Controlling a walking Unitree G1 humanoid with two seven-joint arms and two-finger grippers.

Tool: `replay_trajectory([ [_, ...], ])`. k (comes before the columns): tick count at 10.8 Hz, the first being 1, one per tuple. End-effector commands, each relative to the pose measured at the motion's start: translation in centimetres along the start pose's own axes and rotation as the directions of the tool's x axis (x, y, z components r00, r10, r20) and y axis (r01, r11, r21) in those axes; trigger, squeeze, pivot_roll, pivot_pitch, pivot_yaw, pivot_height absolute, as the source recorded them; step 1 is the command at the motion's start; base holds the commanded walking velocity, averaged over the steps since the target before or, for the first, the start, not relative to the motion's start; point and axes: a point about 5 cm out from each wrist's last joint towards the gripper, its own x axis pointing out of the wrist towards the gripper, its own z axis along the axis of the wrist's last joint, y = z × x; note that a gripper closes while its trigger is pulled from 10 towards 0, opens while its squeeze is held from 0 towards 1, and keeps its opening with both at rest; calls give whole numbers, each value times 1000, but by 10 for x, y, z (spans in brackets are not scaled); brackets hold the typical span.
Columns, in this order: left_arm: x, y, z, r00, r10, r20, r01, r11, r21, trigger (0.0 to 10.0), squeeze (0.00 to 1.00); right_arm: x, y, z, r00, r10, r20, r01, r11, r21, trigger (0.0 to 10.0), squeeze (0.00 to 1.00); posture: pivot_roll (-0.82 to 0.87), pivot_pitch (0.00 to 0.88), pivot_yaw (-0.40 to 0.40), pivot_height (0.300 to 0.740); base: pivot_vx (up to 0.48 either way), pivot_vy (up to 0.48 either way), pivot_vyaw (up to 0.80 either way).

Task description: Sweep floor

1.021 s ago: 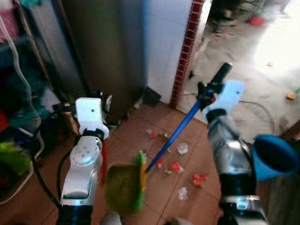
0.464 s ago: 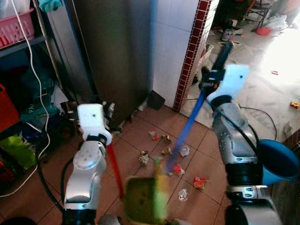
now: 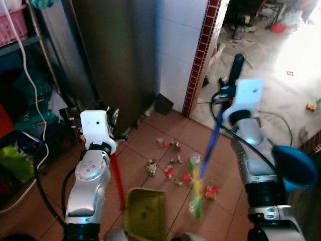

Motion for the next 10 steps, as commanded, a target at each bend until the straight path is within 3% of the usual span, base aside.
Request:
replay_trajectory([
  [1, 1, -6, 17, 996, -43, 83, 44, 999, -14, 10000, 0, 0, -6, 5, 1000, -17, 26, 17, 1000, -22, 10000, 0, 25, 20, -28, 740, 0, 0, -800],
  [6, -2, -9, 17, 994, -69, 83, 70, 997, -13, 10000, 0, 1, -2, 7, 999, 1, 46, -1, 1000, 4, 10000, 0, 30, 16, -30, 740, 377, 0, -800],
  [10, -2, -10, 17, 994, -63, 84, 64, 998, -8, 10000, 0, 1, 1, 7, 998, 18, 56, -20, 999, 31, 10000, 0, 33, 10, -27, 740, 280, 0, -111],
])
